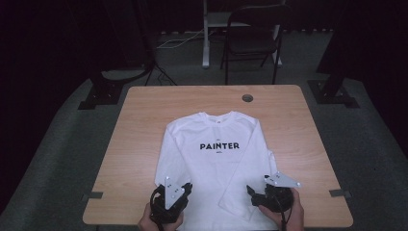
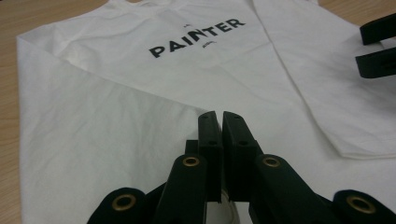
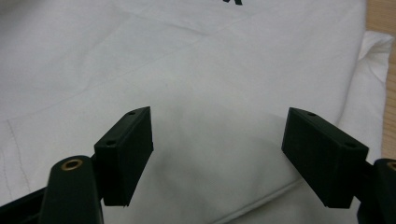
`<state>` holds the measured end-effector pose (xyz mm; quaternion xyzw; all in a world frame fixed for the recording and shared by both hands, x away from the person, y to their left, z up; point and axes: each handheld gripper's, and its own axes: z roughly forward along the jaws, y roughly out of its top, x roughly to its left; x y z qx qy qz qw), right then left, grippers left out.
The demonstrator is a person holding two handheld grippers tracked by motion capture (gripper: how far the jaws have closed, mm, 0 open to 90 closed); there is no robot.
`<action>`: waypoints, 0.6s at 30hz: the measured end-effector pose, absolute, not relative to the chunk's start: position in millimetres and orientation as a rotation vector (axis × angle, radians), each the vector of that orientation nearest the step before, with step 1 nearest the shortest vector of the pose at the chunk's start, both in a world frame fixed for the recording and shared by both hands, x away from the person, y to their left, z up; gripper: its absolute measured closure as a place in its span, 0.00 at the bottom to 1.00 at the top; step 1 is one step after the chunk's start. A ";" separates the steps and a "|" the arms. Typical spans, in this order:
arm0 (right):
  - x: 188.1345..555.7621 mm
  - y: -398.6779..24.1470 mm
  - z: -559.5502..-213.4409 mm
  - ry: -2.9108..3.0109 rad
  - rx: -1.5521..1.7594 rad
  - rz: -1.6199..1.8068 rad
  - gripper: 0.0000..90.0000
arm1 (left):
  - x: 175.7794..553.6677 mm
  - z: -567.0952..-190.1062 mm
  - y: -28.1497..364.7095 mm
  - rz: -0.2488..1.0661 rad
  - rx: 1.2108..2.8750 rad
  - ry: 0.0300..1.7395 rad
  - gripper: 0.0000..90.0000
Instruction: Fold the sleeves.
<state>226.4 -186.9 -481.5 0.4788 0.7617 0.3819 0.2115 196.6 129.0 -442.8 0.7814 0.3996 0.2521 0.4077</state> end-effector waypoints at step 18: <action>227.1 -186.5 -481.8 2.124 1.324 1.047 0.26 | 187.9 -450.9 106.8 0.583 2.010 0.944 0.97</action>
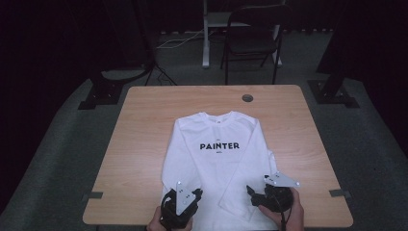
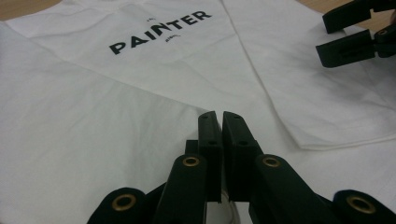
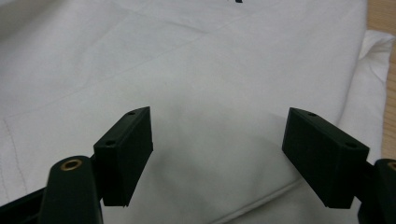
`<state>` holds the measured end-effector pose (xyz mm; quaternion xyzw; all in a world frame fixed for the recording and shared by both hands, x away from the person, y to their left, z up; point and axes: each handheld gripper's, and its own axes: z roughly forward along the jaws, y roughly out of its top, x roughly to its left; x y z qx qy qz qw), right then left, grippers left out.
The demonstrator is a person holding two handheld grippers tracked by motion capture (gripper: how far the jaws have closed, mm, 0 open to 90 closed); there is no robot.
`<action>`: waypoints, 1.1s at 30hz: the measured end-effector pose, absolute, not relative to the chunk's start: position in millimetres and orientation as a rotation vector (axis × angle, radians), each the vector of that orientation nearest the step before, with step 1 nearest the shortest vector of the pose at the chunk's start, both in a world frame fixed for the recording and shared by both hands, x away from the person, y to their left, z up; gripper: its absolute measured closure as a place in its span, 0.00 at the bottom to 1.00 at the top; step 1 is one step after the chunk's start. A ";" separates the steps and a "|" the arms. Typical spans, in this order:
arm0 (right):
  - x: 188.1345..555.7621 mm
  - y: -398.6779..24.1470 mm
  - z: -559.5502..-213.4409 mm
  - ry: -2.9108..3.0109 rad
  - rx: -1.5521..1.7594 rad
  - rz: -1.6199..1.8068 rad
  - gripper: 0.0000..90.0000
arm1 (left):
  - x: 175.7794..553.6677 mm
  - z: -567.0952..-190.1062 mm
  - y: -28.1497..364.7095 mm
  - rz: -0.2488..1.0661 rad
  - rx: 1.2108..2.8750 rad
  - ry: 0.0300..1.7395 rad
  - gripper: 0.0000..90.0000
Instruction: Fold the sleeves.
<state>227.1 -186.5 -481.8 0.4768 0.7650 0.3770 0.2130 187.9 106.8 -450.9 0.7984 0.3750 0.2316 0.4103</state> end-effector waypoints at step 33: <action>227.2 -185.8 -481.9 2.127 1.326 1.037 0.26 | 197.5 -468.9 92.2 0.413 2.061 0.962 0.48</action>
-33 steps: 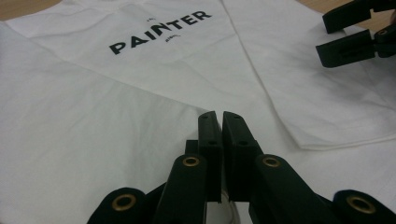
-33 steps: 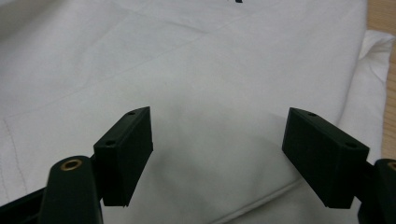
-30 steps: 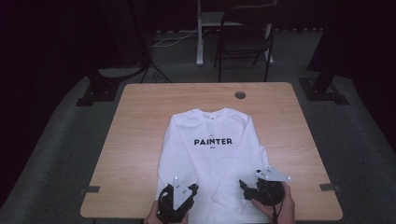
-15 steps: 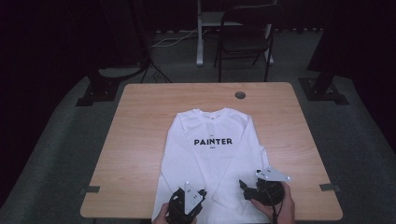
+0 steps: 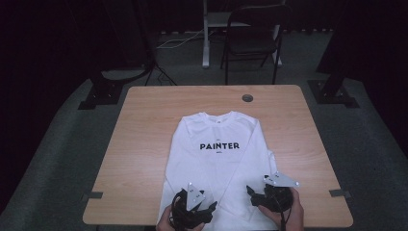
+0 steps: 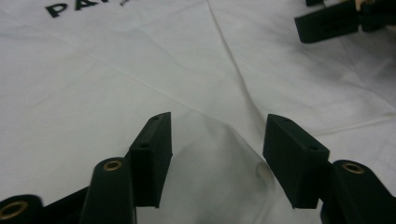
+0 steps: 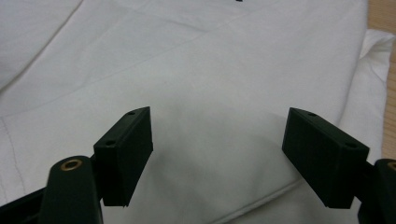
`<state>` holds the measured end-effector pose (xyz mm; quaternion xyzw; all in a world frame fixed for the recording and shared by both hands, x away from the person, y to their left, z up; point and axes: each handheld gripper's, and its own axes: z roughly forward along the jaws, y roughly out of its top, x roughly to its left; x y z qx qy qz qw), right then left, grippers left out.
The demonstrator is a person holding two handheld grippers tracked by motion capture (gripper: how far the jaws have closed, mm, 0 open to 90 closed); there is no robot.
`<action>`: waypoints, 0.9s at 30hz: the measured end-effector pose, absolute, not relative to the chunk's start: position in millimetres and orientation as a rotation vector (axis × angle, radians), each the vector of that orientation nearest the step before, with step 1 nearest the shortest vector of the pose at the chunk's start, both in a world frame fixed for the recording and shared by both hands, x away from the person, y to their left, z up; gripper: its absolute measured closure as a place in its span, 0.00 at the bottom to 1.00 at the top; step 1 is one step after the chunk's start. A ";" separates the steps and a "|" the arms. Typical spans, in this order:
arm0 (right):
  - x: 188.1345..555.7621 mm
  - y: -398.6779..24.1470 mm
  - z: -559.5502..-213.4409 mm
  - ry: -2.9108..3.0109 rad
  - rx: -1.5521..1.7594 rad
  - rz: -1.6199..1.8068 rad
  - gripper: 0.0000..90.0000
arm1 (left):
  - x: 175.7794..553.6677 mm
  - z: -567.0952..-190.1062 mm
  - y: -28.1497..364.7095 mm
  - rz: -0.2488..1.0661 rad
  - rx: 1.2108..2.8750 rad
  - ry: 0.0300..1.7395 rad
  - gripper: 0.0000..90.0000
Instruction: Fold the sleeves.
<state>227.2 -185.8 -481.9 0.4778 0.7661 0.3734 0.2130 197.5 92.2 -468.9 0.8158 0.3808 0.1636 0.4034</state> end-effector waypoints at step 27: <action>227.6 -185.7 -482.0 2.128 1.328 1.032 0.26 | 212.8 -478.0 75.2 0.495 2.155 0.980 0.35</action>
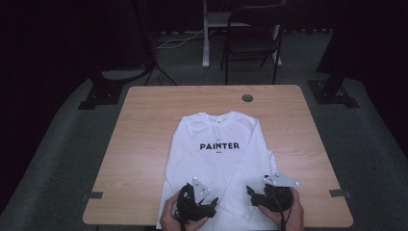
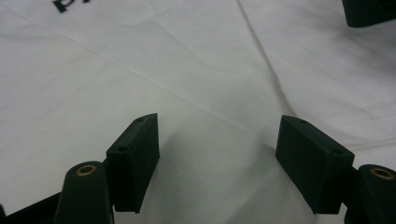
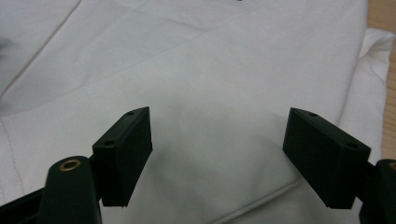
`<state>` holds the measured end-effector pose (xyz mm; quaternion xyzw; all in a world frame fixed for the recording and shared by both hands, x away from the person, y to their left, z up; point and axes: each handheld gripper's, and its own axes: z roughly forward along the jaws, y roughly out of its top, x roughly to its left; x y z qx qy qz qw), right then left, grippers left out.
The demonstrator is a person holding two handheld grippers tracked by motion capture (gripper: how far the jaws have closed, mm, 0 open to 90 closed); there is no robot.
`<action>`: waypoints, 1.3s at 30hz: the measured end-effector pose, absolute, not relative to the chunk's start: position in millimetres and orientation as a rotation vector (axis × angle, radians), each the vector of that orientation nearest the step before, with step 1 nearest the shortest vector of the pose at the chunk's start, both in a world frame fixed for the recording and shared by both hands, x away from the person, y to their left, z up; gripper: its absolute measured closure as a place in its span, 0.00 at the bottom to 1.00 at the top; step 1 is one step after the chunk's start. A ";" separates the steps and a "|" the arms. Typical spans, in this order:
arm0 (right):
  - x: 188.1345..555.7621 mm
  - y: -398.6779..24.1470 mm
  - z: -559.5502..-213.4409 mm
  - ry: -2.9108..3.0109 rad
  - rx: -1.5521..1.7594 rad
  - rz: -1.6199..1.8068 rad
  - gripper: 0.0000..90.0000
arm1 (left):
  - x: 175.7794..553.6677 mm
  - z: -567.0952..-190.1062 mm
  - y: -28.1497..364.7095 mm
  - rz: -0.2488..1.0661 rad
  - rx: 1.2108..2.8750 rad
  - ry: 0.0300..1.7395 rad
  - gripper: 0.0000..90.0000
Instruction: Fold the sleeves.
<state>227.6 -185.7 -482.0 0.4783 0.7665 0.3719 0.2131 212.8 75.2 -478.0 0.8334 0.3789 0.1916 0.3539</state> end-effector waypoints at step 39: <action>229.5 -177.3 -482.4 2.308 1.191 0.989 0.22 | 271.5 -470.3 130.0 0.435 2.234 1.034 0.27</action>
